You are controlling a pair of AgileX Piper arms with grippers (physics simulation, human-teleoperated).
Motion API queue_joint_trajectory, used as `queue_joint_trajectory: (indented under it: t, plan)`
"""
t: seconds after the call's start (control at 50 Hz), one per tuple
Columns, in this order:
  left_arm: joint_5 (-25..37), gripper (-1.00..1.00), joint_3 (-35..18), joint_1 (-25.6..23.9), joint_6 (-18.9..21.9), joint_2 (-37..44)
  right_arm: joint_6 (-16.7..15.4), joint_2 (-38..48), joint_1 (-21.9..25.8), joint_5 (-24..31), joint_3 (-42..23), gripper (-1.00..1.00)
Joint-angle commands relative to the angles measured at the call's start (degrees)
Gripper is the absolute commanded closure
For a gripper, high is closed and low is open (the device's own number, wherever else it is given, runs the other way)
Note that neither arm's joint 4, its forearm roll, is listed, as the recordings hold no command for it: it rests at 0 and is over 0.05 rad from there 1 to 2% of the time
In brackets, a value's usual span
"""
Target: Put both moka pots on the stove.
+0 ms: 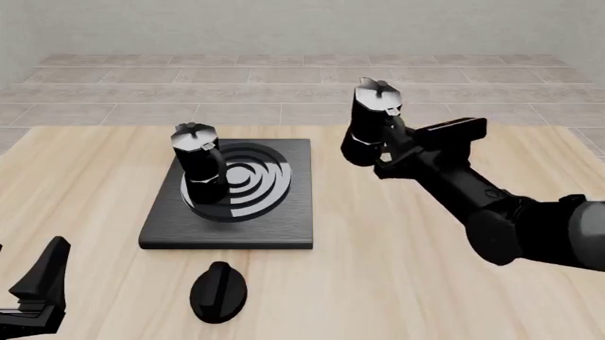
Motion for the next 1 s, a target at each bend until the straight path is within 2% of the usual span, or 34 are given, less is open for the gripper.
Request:
queue_joint_trajectory:
  t: [0.02, 0.34, 0.58, 1.0]
  plan:
    - [0.0, -1.0, 0.0, 0.0, 0.0, 0.0, 0.3, 0.9, 4.5, 0.1, -5.4, 1.0]
    - [0.0, -1.0, 0.0, 0.0, 0.0, 0.0, 1.4, 4.6, 9.6, 0.0, -8.6, 1.0]
    - [0.0, -1.0, 0.0, 0.0, 0.0, 0.0, 2.8, 7.8, 10.9, 0.4, -10.4, 1.0]
    - [0.0, -1.0, 0.0, 0.0, 0.0, 0.0, 2.8, 11.2, 12.9, -0.2, -12.9, 1.0]
